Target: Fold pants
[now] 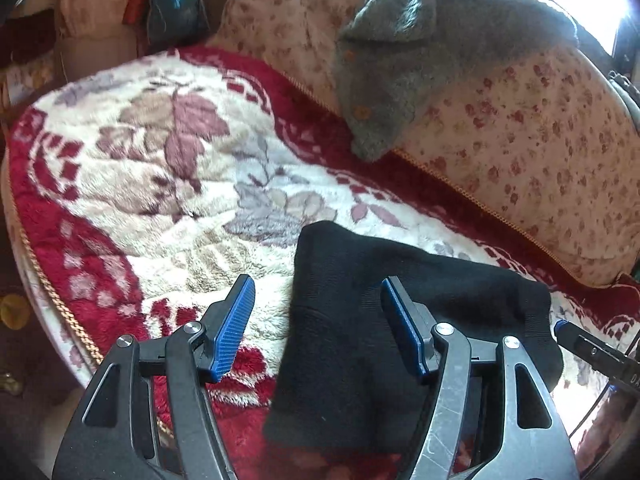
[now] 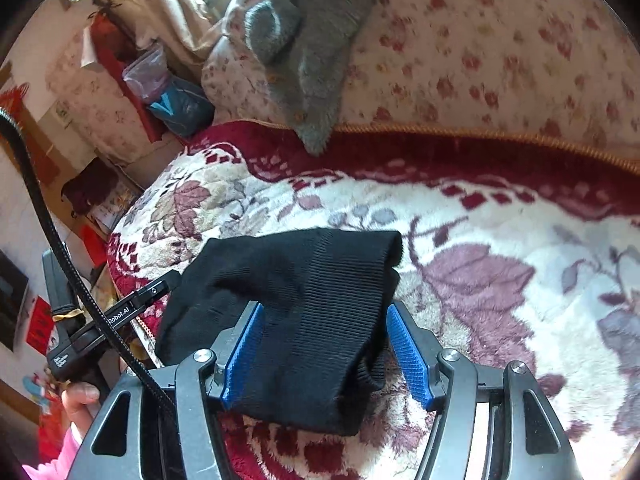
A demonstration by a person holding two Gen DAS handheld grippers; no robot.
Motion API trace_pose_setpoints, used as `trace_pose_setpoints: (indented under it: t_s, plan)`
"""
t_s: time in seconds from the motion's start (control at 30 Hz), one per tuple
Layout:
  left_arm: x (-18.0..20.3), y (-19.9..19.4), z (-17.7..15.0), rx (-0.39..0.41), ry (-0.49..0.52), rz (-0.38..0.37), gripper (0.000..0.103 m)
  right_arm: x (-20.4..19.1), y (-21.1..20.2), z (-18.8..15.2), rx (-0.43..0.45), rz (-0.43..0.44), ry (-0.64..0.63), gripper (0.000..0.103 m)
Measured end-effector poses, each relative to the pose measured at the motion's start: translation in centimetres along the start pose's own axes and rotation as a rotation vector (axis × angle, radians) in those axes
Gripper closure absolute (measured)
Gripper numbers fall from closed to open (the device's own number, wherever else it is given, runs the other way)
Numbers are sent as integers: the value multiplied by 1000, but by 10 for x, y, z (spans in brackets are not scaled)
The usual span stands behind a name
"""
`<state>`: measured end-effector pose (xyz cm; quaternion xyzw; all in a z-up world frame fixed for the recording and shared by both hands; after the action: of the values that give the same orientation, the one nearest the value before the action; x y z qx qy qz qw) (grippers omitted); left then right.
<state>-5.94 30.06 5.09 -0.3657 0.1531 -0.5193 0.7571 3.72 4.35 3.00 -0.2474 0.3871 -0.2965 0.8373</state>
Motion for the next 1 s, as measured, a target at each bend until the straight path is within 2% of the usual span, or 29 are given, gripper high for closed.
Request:
trace_pose_setpoints:
  t_s: [0.2, 0.6, 1.0]
  plan:
    - [18, -23, -8, 54, 68, 34, 37, -18, -8, -5, 15, 4, -42, 42]
    - [48, -57, -23, 100, 94, 20, 37, -37, -24, -21, 44, -41, -106, 39]
    - [67, -62, -38, 76, 93, 23, 37, -30, -45, -29, 59, -138, -123, 35]
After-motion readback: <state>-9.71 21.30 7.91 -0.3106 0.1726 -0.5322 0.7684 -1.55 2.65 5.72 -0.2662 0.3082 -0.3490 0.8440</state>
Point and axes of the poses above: each gripper's, at about its wrist camera, not at the fingertips, and y roughly the way its jaws point, x to its right, z to its top, the point moved 5 cm from there along y, roughly the way its jaws point, and after that the axes turned 2 degrees about z, right-handed, at the moved point
